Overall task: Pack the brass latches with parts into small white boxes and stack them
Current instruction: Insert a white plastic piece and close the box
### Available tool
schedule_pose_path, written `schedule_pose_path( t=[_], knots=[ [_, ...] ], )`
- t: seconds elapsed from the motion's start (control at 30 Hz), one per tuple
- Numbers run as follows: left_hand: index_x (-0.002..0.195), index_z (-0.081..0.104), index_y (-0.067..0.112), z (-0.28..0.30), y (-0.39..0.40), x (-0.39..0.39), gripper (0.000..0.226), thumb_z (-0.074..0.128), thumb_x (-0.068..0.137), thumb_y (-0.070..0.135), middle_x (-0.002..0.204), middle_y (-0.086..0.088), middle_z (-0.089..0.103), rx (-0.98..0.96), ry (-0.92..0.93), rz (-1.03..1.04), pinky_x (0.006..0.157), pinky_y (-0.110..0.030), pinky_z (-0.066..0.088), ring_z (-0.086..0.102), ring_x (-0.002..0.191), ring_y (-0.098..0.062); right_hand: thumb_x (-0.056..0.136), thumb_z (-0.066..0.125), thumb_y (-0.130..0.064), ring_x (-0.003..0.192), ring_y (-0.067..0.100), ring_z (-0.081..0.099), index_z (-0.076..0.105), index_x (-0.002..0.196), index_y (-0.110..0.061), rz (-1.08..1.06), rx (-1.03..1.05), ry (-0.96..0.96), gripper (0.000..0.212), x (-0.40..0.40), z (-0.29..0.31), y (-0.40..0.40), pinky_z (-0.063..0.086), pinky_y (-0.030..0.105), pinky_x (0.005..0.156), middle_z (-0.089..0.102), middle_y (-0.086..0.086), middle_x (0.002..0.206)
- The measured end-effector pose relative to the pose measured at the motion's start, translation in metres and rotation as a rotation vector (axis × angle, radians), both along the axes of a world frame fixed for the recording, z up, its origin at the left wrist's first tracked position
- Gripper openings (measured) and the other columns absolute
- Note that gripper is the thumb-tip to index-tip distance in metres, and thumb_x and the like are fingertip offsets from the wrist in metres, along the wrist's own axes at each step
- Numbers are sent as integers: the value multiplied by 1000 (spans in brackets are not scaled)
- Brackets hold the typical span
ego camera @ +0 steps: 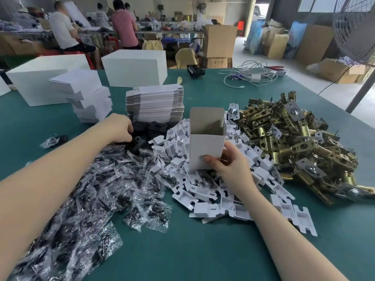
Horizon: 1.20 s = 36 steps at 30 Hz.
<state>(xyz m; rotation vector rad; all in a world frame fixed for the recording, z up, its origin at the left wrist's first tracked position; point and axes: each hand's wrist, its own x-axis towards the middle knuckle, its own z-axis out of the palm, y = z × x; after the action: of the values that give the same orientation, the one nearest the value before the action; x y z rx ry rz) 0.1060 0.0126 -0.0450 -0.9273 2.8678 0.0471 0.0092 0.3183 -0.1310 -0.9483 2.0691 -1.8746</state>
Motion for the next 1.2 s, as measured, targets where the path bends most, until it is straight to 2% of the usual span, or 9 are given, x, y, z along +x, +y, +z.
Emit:
schedule_pose_path(
  t=[0.1,0.17,0.27,0.37,0.47,0.57,0.77,0.97,1.2],
  knots=[
    [131,63,17,-3,-6,7,40,48,98,0,129,-8,66,-113,250,46,95,-46,53,62,113,-31,74,77,-48,94,4,68,57,107,-60,0,-3,-14,41,1,0,0,57,35,83,73,-17,101],
    [129,62,17,-2,-5,10,37,44,101,2,125,-6,68,-8,561,70,94,-45,54,64,110,-28,75,77,-46,94,4,68,57,107,-61,0,-2,-18,41,1,0,1,57,33,82,73,-18,101],
    [114,63,20,8,14,6,24,47,103,7,117,0,69,607,1022,171,88,-44,57,67,105,-20,80,77,-38,95,4,68,58,113,-54,-4,-4,-24,42,0,-1,0,56,32,83,73,-18,101],
    [95,61,24,17,38,-4,23,49,103,5,96,4,76,1335,1217,285,59,-32,60,74,87,-17,82,77,-31,96,3,68,59,115,-48,-4,-9,-26,42,-2,-2,0,56,29,83,73,-18,101],
    [91,60,19,23,53,-11,18,55,98,3,79,0,77,1683,1294,313,53,-28,59,76,72,-15,83,77,-28,97,1,67,58,114,-48,-6,-14,-28,42,-2,-2,0,54,21,79,73,-18,102],
    [95,60,10,31,70,-12,25,70,76,-2,85,-11,76,1954,1377,247,62,-25,61,76,78,-18,83,77,-25,96,1,67,59,114,-47,-5,-11,-31,42,-2,-2,0,54,17,76,72,-19,102],
    [98,64,11,46,119,-19,13,69,88,3,82,-3,77,1660,1478,27,63,-17,55,75,81,-12,83,77,-23,96,-2,67,59,110,-51,-10,-18,-21,43,-1,-1,0,54,14,75,72,-21,101],
    [90,78,21,49,153,-24,11,72,80,23,76,2,70,1779,1415,-14,69,-32,60,72,82,-15,83,77,-20,98,1,67,60,113,-46,-34,-11,15,44,-4,-4,0,55,26,81,72,-19,104],
    [129,57,14,39,158,-23,46,60,90,-10,91,5,73,1708,1312,-146,74,-25,58,73,93,-15,82,78,-20,98,1,67,59,113,-46,-40,-12,18,45,-5,-7,-3,56,33,87,72,-20,103]
  ],
)
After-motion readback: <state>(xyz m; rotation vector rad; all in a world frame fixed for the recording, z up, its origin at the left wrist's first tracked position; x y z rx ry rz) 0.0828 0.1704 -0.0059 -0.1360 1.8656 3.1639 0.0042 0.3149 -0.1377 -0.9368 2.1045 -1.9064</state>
